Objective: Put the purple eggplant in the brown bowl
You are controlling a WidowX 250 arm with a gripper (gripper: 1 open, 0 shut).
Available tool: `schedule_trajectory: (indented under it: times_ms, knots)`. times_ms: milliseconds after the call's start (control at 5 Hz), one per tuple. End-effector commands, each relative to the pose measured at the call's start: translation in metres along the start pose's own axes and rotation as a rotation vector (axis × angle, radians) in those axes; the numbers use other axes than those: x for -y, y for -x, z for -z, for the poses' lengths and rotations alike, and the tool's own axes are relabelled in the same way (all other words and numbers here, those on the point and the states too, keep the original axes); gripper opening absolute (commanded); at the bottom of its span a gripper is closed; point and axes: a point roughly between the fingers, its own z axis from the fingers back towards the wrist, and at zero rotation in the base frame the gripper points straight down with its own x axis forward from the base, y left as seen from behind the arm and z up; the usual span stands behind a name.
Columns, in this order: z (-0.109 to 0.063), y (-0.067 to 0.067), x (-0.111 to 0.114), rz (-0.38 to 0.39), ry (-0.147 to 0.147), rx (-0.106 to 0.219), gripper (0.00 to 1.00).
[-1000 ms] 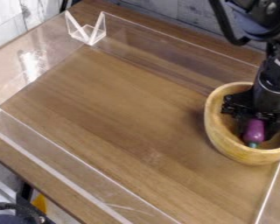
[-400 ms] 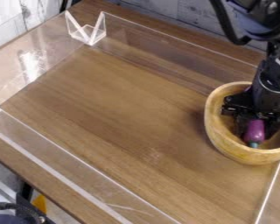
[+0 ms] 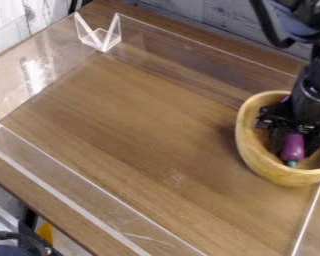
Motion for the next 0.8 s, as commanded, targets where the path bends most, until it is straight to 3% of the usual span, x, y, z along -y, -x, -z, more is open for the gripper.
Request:
schedule_trajectory:
  times_ms: [0, 200, 600]
  knots:
    - [-0.013, -0.005, 0.016, 0.014, 0.077, 0.057, 0.0]
    - [-0.019, 0.003, 0.008, 0.034, 0.08, 0.058, 0.0]
    - [-0.024, -0.005, -0.009, -0.027, 0.068, 0.062, 0.0]
